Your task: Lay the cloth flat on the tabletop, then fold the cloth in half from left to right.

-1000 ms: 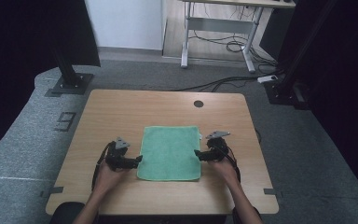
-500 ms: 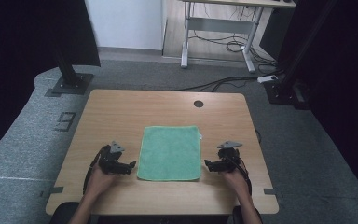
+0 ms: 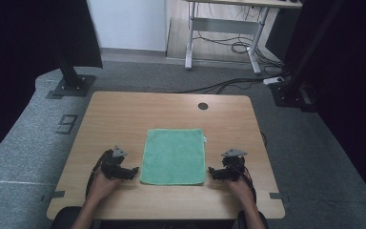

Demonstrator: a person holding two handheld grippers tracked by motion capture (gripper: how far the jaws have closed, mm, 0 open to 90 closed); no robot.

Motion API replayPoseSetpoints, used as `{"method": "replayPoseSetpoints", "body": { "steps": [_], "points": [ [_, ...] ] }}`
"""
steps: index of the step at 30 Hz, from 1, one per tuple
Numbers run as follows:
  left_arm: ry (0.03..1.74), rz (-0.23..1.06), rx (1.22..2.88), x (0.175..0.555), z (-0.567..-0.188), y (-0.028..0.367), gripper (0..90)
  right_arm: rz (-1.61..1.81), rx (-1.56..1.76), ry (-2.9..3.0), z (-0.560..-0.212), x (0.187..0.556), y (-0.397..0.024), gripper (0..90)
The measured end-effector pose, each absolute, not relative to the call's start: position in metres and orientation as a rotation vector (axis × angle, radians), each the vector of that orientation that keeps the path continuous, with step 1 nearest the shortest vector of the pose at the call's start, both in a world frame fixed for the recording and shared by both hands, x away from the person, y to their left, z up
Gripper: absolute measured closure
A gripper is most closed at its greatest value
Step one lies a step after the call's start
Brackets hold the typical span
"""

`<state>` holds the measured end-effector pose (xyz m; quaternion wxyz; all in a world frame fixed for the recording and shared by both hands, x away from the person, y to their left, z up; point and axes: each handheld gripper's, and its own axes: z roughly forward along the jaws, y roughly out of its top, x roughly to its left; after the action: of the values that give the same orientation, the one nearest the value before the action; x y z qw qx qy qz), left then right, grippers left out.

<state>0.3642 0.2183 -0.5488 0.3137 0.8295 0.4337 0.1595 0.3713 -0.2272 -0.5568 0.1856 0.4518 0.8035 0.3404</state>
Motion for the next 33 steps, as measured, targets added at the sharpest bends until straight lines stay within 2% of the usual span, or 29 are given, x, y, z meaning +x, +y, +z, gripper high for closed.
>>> {"method": "replayPoseSetpoints", "body": {
  "steps": [33],
  "points": [
    [1.149,0.423,2.185,0.3643,-0.5488,0.2179,0.0,0.966,1.270,2.269,-0.5568,0.3708,-0.2270,0.0]
  ]
}}
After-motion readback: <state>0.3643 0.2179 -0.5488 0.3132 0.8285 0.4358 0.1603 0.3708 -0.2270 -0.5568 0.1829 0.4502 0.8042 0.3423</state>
